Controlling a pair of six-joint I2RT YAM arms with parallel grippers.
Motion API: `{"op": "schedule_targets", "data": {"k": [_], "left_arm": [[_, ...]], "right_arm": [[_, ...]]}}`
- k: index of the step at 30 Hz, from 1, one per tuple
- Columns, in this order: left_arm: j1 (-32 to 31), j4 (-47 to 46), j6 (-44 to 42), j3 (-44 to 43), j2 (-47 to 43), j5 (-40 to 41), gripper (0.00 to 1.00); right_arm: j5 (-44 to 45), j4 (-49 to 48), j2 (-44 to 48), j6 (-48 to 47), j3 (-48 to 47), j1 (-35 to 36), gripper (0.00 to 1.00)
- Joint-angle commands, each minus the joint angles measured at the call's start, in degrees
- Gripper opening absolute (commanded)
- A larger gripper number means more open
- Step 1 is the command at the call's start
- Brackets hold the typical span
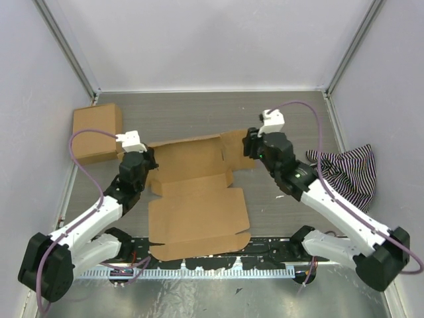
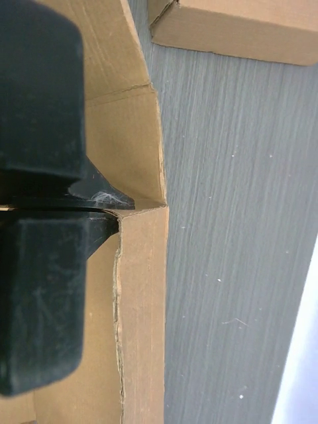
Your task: Fold the paper box
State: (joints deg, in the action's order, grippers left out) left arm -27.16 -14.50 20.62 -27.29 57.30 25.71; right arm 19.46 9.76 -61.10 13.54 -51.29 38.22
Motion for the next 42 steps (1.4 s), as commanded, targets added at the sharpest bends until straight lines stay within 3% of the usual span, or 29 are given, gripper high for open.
{"op": "schedule_targets", "data": {"k": [1, 6, 9, 17, 23, 32, 42], "left_arm": [[0.17, -11.98, -2.19, 3.16, -3.41, 1.25, 0.00], [0.17, -20.49, -4.64, 4.43, -0.97, 0.45, 0.00], [0.17, -26.56, -5.93, 4.52, 2.11, 1.79, 0.00], [0.16, -32.51, -8.07, -2.76, 13.65, 4.12, 0.00], [0.17, -31.90, -8.08, -3.20, 18.15, 6.62, 0.00], [0.17, -37.46, -5.85, 2.32, 16.71, 4.54, 0.00], [0.13, -39.81, -4.01, 7.05, 12.99, 0.54, 0.00]], "right_arm": [[8.43, -6.19, 7.46, 1.67, 3.17, -5.53, 0.49], [1.44, -6.45, 5.05, 6.24, 5.91, -21.42, 0.43], [-4.27, -7.34, -0.16, 6.69, 6.68, -25.29, 0.35], [-20.58, -12.21, -10.54, 5.02, 6.86, -25.34, 0.31], [-29.53, -11.83, -7.36, 2.64, 10.21, -24.42, 0.32], [-40.45, -13.79, -4.54, -1.20, 13.41, -20.81, 0.35], [-46.93, -14.15, -2.64, -3.91, 13.52, -15.44, 0.36]]}}
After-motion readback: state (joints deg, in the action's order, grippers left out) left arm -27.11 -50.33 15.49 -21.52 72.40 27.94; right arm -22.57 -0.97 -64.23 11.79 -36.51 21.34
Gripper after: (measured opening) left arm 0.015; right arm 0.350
